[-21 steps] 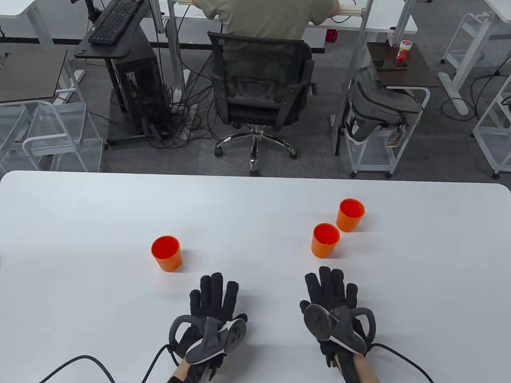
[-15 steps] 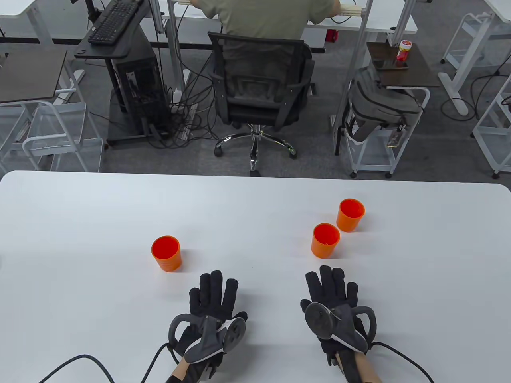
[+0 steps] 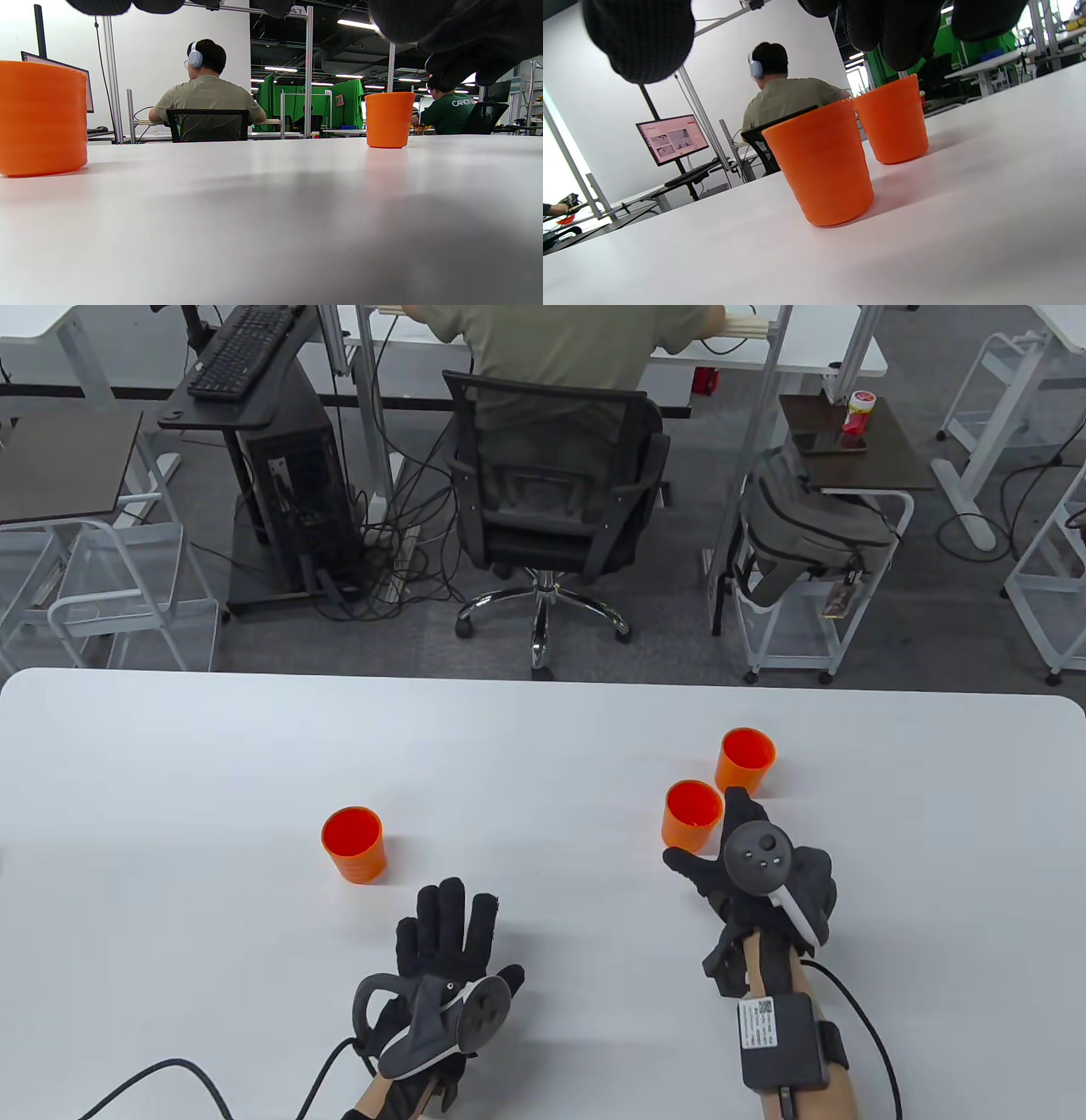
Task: Nest cup into cup
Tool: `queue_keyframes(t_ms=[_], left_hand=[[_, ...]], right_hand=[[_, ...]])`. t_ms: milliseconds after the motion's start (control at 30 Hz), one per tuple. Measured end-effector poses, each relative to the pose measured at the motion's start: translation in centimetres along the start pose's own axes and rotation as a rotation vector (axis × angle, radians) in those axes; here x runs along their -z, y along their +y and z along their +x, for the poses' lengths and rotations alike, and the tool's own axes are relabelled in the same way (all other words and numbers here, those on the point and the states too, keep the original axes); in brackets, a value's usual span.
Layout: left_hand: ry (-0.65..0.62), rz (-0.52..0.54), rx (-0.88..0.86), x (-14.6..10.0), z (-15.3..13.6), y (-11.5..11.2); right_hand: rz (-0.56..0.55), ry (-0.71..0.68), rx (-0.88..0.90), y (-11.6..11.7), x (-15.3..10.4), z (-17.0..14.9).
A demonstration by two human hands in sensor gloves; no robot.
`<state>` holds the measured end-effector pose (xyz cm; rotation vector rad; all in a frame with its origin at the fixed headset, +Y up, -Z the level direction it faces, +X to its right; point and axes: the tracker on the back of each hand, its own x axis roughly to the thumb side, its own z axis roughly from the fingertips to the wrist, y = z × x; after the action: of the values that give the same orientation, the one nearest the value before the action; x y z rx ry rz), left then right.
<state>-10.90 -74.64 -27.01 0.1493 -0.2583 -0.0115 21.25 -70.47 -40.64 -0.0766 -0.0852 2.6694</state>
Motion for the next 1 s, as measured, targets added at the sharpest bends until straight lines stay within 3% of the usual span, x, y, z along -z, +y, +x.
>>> queue_keyframes(t_ms=[267, 567, 800, 1000], left_hand=[[0.025, -0.010, -0.008, 0.1, -0.7, -0.1], [0.021, 0.008, 0.011, 0.1, -0.8, 0.0], [0.030, 0.000, 0.016, 0.2, -1.2, 0.0], [0.040, 0.003, 0.022, 0.1, -1.4, 0.2]], right_hand=[[0.093, 0.116, -0.040, 2.8, 5.2, -0.6], [0.081, 0.133, 0.007, 3.3, 6.2, -1.1], [0.085, 0.020, 0.039, 1.9, 4.0, 0.5], [0.106, -0.194, 0.037, 0.2, -1.9, 4.7]])
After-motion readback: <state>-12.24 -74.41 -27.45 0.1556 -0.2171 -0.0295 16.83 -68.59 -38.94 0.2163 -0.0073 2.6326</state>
